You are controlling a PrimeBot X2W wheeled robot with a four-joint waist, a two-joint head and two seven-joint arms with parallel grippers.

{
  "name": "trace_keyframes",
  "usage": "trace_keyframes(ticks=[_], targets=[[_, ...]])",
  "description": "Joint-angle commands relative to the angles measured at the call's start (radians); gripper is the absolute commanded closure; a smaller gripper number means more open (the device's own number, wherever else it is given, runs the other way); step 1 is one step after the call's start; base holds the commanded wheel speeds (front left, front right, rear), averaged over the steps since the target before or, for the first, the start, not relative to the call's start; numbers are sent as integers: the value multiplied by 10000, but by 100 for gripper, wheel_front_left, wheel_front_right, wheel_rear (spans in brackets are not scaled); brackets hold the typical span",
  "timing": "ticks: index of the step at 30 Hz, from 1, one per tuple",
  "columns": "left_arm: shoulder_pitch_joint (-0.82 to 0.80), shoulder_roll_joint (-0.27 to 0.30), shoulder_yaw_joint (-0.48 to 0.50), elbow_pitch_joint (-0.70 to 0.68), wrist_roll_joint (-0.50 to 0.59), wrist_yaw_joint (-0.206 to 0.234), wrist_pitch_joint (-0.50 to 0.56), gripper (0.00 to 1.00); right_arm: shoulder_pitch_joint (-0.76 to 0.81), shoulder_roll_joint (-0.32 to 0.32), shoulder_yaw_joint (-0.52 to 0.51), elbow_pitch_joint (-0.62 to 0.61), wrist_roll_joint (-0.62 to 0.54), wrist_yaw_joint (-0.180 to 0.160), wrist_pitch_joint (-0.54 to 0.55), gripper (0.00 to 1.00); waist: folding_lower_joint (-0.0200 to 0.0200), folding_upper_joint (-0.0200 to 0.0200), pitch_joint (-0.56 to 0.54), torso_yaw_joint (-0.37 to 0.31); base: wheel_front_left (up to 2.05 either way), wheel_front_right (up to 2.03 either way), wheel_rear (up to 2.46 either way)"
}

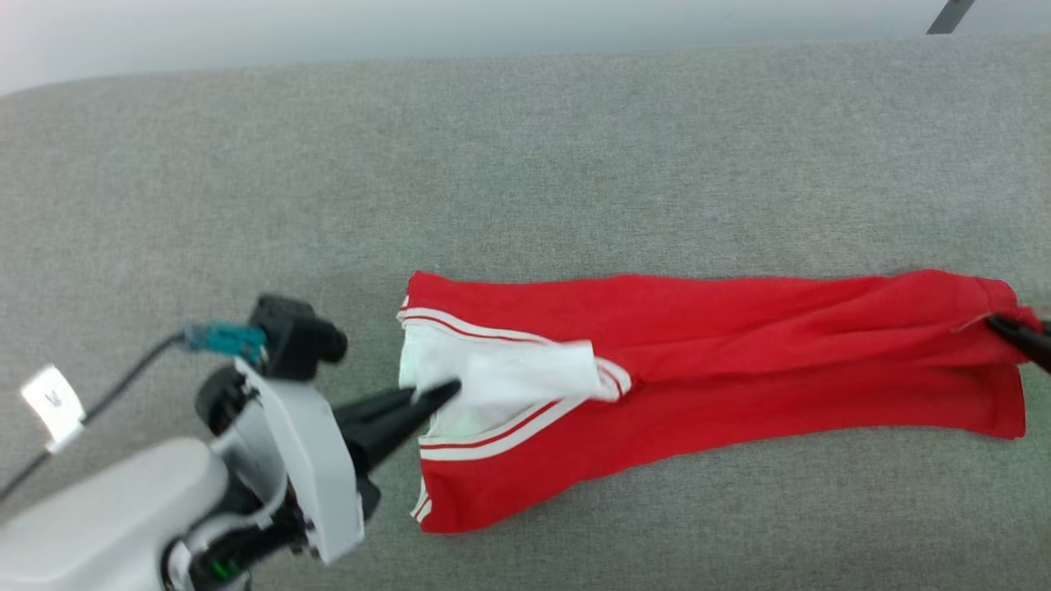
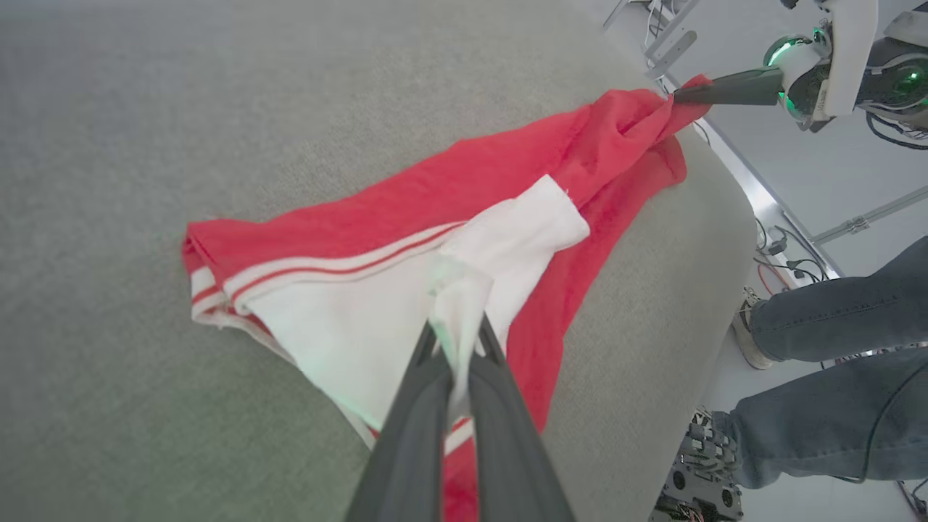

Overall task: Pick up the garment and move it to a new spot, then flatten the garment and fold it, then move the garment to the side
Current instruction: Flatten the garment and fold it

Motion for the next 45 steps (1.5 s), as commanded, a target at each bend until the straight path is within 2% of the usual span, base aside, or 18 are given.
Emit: trace_keyframes(ticks=[1, 5, 12, 13, 14, 15, 16, 17, 18, 19, 20, 25, 29, 32, 35, 37, 40, 45], targets=[[245, -75, -75, -24, -46, 58, -65, 100, 256, 77, -94, 68, 173, 3, -134, 100, 0, 0, 10, 18, 0, 0, 0], [752, -456, -160, 368, -395, 87, -428, 100, 606, 468, -173, 481, -42, 3, -555, 100, 0, 0, 91, 39, 0, 0, 0], [1146, -1263, -283, 1987, -586, -186, -866, 100, 749, 1460, -248, 1445, -177, 3, -1464, 100, 0, 0, 302, 46, 0, 0, 0], [1167, -1394, -293, 2241, -572, -238, -941, 98, 725, 1533, -228, 1530, -206, 3, -1517, 100, 0, 0, 316, 46, 0, 0, 0], [1188, -1522, -328, 2448, -512, -292, -1014, 90, 688, 1578, -216, 1609, -255, 3, -1611, 100, 0, 0, 323, 46, 0, 0, 0], [1188, -1632, -328, 2681, -482, -327, -1119, 78, 661, 1613, -218, 1690, -273, 3, -1675, 100, 0, 0, 311, 50, 0, 0, 0], [1185, -1736, -325, 2864, -451, -364, -1216, 68, 638, 1629, -225, 1722, -288, 3, -1767, 83, 0, 0, 280, 61, 0, 0, 0], [1193, -1831, -326, 3017, -435, -393, -1304, 60, 621, 1637, -257, 1746, -291, 3, -1870, 60, 0, 0, 226, 71, 0, 0, 0], [1220, -1914, -303, 3123, -454, -436, -1420, 42, 631, 1624, -307, 1780, -252, 3, -1969, 19, 0, 0, 164, 86, 0, 0, 0], [1251, -1980, -269, 3232, -484, -461, -1543, 8, 656, 1605, -358, 1781, -190, 3, -2052, 0, 0, 0, 102, 99, 0, 0, 0], [1291, -2031, -267, 3281, -494, -482, -1635, 0, 693, 1562, -410, 1750, -162, 3, -2136, 0, 0, 0, 27, 118, 0, 0, 0], [1577, -2175, -30, 3369, -464, -543, -2514, 0, 1184, 1139, -650, 1519, 220, 3, -2433, 0, 0, 0, -412, 386, 0, 0, 0], [2031, -2390, 331, 3572, -134, -170, -3065, 0, 1781, 680, -917, 1482, 611, 3, -2633, 0, 0, 0, -787, 751, 0, 0, 0], [2600, -2749, 996, 3697, -4, 56, -3192, 0, 2275, 521, -1121, 1596, 1006, 3, -2810, 0, 0, 0, -1004, 1024, 0, 0, 0], [3393, -3300, 2725, 3872, 819, 490, -3208, 0, 2838, 401, -1284, 1727, 1409, 3, -3015, 0, 0, 0, -1139, 1359, 0, 0, 0], [4134, -3900, 3768, 3932, 1533, 679, -3190, 0, 3252, 339, -1446, 1819, 1624, 3, -3195, 0, 0, 0, -1214, 1626, 0, 0, 0], [4924, -4568, 5225, 3845, 2587, 601, -3201, 0, 3801, 227, -1616, 1920, 1981, 3, -3482, 0, 0, 0, -1261, 1921, 0, 0, 0], [5872, -5318, 6862, 3786, 4805, 649, -3197, 0, 4472, 36, -1868, 1982, 2313, 3, -3743, 0, 0, 0, -1331, 2238, 0, 0, 0]])
